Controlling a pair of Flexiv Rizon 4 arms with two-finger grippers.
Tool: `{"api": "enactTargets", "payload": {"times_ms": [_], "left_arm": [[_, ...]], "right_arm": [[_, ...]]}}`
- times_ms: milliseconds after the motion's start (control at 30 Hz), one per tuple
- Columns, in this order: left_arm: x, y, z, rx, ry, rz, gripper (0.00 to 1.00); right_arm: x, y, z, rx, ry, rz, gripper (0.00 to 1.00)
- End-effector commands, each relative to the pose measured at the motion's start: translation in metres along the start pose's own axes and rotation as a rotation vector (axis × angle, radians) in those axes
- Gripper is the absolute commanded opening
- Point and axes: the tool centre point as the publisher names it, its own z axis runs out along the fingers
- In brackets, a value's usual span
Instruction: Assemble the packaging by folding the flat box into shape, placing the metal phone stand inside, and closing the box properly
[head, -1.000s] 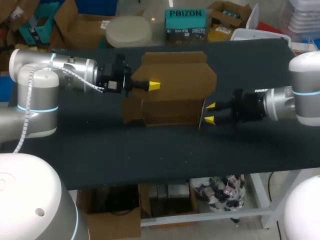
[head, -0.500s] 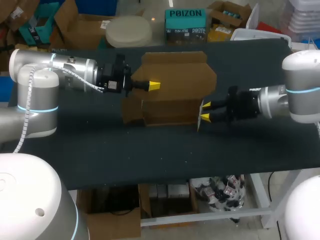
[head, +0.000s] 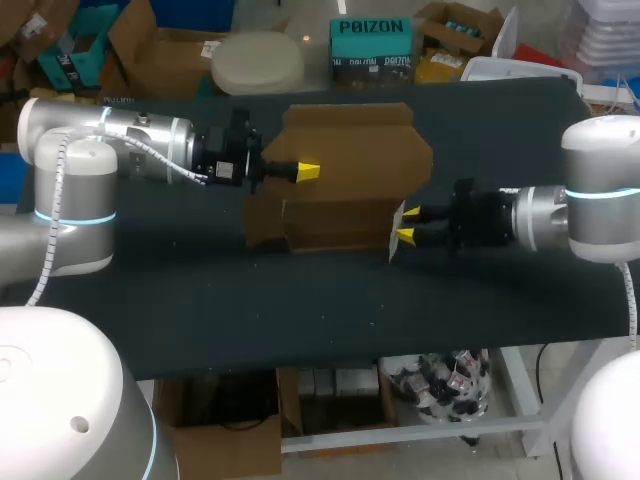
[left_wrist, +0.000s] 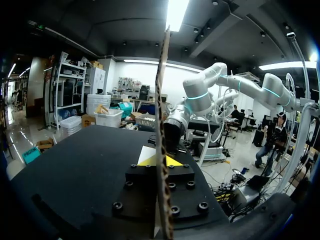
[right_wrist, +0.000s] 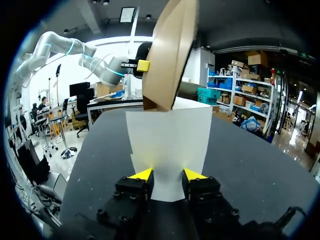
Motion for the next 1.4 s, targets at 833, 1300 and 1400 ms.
{"api": "enactTargets", "payload": {"times_ms": [833, 1300, 1400], "left_arm": [[-0.001, 0.003, 0.001, -0.001, 0.005, 0.000, 0.00], [-0.001, 0.003, 0.001, -0.001, 0.005, 0.000, 0.00], [-0.001, 0.003, 0.001, -0.001, 0.005, 0.000, 0.00]], "right_arm": [[0.006, 0.003, 0.016, 0.032, -0.273, 0.119, 0.40], [0.000, 0.006, 0.016, 0.083, -0.412, 0.140, 0.42], [-0.002, 0.006, 0.015, 0.087, -0.438, 0.149, 0.43]]}}
